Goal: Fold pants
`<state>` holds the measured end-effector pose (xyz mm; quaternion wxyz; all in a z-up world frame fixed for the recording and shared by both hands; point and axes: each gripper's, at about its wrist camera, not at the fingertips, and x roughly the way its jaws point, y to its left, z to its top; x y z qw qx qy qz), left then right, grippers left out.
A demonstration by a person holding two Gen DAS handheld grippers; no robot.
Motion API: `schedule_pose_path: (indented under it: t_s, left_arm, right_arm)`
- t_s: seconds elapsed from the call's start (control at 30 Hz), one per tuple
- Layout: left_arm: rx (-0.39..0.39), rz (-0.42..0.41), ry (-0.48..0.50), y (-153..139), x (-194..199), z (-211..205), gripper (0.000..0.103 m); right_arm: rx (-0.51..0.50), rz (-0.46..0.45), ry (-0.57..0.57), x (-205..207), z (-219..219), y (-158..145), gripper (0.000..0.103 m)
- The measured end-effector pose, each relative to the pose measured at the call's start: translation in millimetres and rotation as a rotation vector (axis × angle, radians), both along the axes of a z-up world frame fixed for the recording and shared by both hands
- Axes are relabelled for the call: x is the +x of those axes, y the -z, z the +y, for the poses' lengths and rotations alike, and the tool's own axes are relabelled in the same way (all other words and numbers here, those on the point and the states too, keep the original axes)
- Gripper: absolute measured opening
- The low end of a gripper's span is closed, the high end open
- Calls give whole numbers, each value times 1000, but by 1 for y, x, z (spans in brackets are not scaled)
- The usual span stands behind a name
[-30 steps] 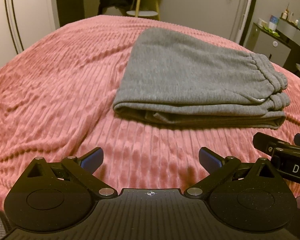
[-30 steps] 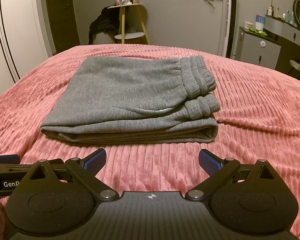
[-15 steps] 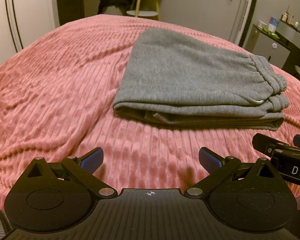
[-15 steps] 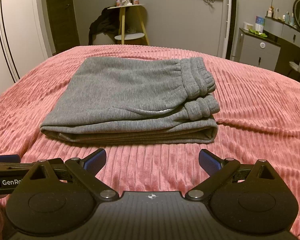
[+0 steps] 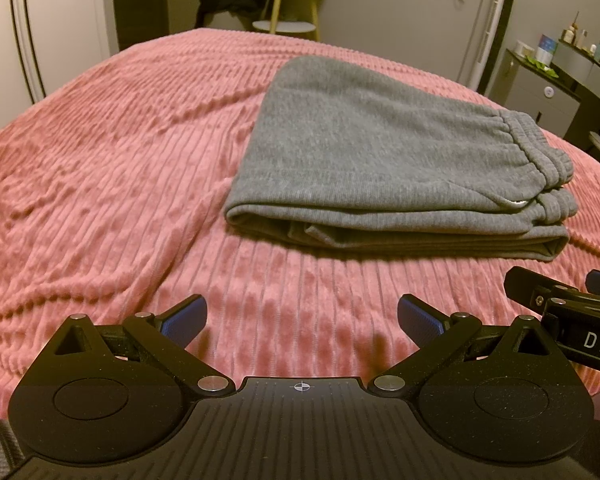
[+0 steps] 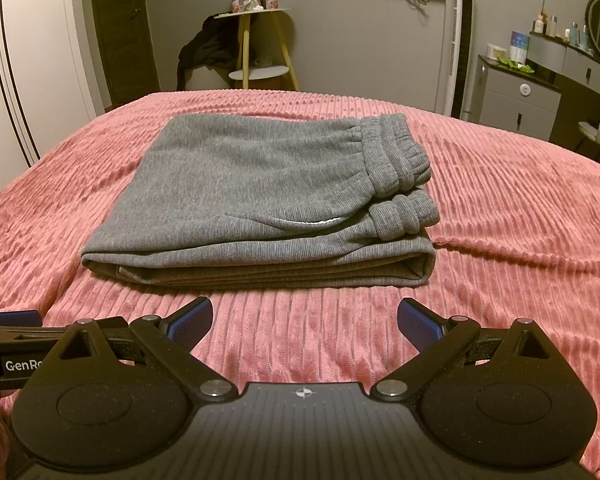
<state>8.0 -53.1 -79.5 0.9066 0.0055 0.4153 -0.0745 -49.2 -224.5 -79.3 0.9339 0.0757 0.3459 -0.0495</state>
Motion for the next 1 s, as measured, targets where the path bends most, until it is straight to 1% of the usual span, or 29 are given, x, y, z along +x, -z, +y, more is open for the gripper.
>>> schedule_pose_path:
  t_s: [0.47, 1.0]
  left_arm:
    - [-6, 1, 1, 1, 0, 0, 103]
    - [-10, -16, 6, -2, -2, -2, 103]
  right_arm:
    - [3, -2, 5, 0, 1, -1, 99]
    - [18, -11, 19, -2, 4, -2, 99]
